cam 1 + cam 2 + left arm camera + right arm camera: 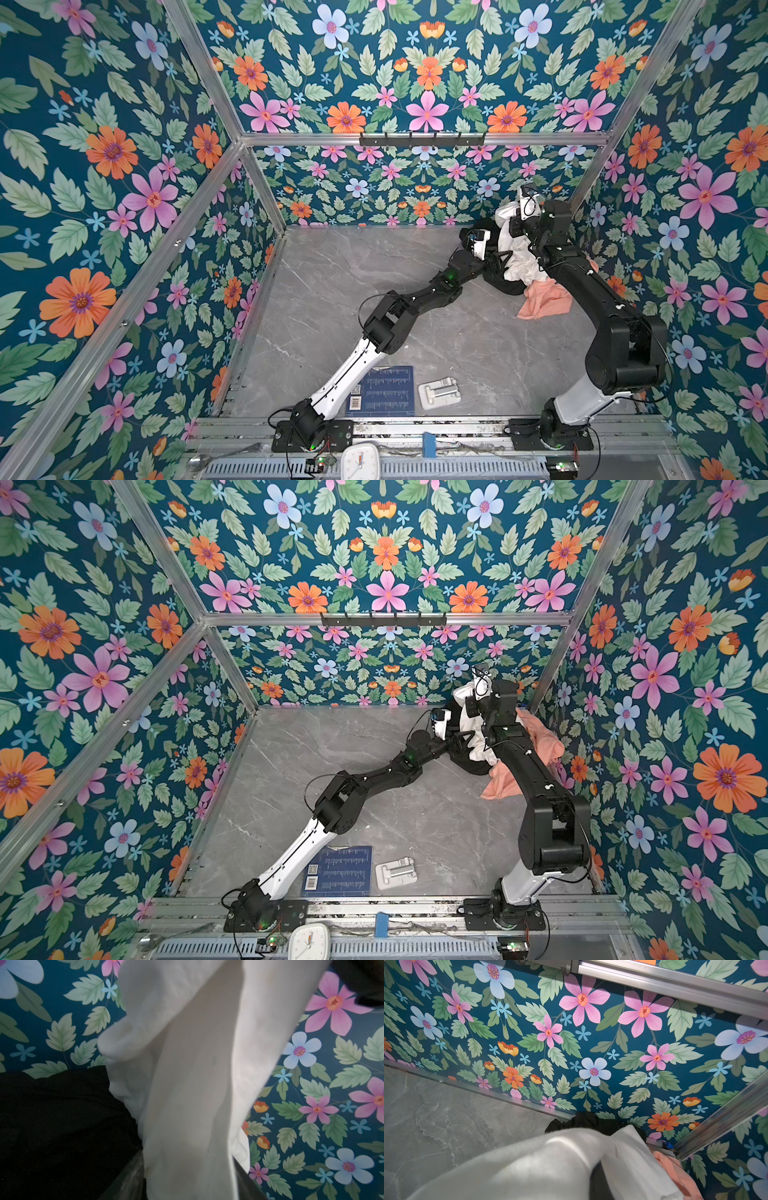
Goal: Pick out a specific cloth from the pile
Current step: 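Lift the white shirt high with both grippers, pulling it from the pile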
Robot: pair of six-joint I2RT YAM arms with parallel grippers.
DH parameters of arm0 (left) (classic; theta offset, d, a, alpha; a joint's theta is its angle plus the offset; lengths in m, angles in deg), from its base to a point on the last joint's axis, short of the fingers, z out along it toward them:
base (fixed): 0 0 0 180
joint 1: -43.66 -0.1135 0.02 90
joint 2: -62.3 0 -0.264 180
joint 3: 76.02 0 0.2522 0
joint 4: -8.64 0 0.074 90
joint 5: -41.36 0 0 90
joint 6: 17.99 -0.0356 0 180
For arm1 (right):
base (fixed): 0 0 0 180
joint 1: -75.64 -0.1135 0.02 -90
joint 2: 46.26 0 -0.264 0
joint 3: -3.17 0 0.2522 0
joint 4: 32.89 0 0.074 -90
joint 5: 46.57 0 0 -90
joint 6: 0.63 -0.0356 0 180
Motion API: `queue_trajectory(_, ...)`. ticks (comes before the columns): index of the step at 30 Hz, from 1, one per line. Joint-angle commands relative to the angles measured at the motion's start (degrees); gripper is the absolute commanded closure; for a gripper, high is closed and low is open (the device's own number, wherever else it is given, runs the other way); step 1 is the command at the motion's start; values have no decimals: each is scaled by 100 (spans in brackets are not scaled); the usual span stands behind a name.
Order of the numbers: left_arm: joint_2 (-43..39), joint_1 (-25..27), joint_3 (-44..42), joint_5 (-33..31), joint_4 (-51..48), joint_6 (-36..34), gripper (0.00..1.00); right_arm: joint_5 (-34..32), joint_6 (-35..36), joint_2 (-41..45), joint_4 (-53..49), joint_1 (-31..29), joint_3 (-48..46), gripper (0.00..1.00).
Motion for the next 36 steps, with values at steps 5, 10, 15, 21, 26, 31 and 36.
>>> queue_trajectory(5,182,47,243,-171,511,32,68,35,-111,158,11,-6,89,100)
queue_trajectory(10,247,78,499,-294,563,23,79,-11,1,249,-98,2,127,100)
queue_trajectory(15,318,104,750,-394,567,53,87,-70,160,293,-291,-3,303,100)
queue_trajectory(21,294,139,1030,-395,447,85,100,-202,349,432,-432,-3,407,100)
queue_trajectory(26,174,139,1152,-262,427,175,100,-353,486,522,-499,2,477,100)
queue_trajectory(31,54,139,1191,-76,330,246,100,-453,613,584,-549,0,587,100)
queue_trajectory(36,-314,146,716,-115,484,208,100,-556,737,632,-664,2,783,100)
